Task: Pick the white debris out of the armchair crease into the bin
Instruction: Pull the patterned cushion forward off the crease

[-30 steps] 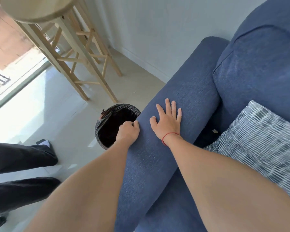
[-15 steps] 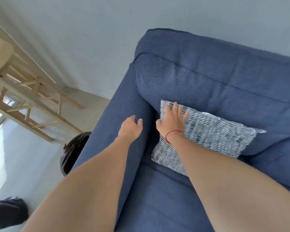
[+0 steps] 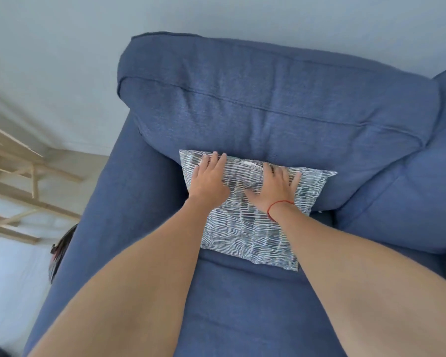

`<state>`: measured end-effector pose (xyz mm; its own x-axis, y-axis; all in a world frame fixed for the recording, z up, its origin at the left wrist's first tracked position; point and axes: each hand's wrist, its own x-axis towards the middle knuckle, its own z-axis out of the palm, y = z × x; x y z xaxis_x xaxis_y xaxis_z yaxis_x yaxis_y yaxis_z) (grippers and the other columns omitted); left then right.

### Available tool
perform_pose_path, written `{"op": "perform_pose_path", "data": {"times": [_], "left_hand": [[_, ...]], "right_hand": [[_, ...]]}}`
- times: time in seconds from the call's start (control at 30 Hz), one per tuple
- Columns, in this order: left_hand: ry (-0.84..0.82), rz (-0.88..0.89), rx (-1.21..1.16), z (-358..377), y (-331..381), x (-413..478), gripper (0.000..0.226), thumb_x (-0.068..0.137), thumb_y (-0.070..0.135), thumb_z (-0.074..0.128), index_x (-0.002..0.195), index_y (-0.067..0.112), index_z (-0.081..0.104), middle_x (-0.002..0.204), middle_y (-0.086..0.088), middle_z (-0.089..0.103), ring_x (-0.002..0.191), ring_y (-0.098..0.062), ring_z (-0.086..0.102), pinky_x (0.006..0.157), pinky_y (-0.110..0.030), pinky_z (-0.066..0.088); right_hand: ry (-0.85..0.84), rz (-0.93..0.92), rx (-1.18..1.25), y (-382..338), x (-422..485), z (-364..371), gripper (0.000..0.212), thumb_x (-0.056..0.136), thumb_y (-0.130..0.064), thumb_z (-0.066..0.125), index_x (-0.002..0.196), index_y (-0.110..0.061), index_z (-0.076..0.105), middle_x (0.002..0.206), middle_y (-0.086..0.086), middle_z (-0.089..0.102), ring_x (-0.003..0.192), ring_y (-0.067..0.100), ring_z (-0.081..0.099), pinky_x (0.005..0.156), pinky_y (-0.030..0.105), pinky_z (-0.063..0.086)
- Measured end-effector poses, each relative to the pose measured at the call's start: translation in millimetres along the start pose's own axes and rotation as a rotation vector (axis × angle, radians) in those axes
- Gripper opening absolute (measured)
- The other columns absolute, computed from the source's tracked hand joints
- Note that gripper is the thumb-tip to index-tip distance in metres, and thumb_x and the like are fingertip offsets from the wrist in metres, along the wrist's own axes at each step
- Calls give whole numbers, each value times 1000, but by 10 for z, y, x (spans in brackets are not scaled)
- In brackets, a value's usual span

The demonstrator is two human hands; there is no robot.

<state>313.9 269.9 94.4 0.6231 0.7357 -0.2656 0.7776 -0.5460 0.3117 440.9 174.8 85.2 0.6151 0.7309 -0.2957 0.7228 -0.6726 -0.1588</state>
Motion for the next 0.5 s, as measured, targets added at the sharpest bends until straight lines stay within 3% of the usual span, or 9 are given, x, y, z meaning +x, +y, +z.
{"op": "perform_pose_path", "data": {"times": [0.1, 0.17, 0.23, 0.33, 0.4, 0.43, 0.5], "left_hand": [[-175, -82, 83, 108, 53, 16, 96, 81, 34, 69, 155, 24, 9, 159, -6, 21, 147, -29, 18, 120, -47, 17], [-221, -129, 196, 123, 85, 8, 90, 76, 42, 71, 151, 23, 25, 147, -9, 34, 139, -31, 29, 115, -46, 23], [-206, -123, 321, 97, 112, -2, 74, 73, 50, 71, 136, 21, 48, 133, -8, 44, 129, -29, 37, 111, -44, 27], [-150, -87, 409, 53, 97, 15, 68, 65, 58, 72, 121, 20, 61, 129, -7, 45, 129, -28, 35, 115, -49, 16], [-195, -85, 375, 1, 83, -12, 67, 62, 58, 73, 117, 21, 62, 134, -5, 47, 139, -28, 29, 117, -55, 0], [-240, -105, 321, -29, 81, -41, 64, 64, 55, 74, 115, 20, 59, 129, -3, 53, 135, -27, 37, 117, -53, 5], [-322, -176, 159, -46, 89, -138, 60, 68, 46, 75, 114, 17, 49, 112, -1, 62, 105, -24, 55, 104, -41, 33]], "right_hand": [[-74, 8, -41, 65, 22, -51, 86, 70, -64, 67, 138, -18, 41, 135, 8, 54, 130, 30, 45, 112, 49, 22], [-133, -22, -116, 77, 40, -121, 72, 68, -67, 68, 121, -19, 58, 125, 6, 60, 121, 28, 50, 105, 43, 30], [-170, -69, -190, 82, 51, -156, 70, 67, -71, 65, 113, -19, 64, 122, 5, 59, 121, 27, 49, 109, 44, 26], [-253, -114, -199, 86, 38, -190, 74, 67, -74, 62, 115, -18, 63, 123, 4, 59, 127, 27, 46, 119, 51, 7], [-369, -77, -61, 118, -6, -231, 75, 70, -67, 66, 124, -16, 53, 128, 5, 59, 126, 28, 50, 117, 48, 21], [-419, -56, 23, 135, -39, -252, 78, 71, -63, 69, 130, -16, 46, 132, 7, 57, 125, 29, 52, 112, 46, 31], [-459, -53, 90, 163, -99, -264, 86, 71, -57, 73, 139, -19, 36, 137, 8, 53, 125, 31, 53, 106, 45, 41]]}}
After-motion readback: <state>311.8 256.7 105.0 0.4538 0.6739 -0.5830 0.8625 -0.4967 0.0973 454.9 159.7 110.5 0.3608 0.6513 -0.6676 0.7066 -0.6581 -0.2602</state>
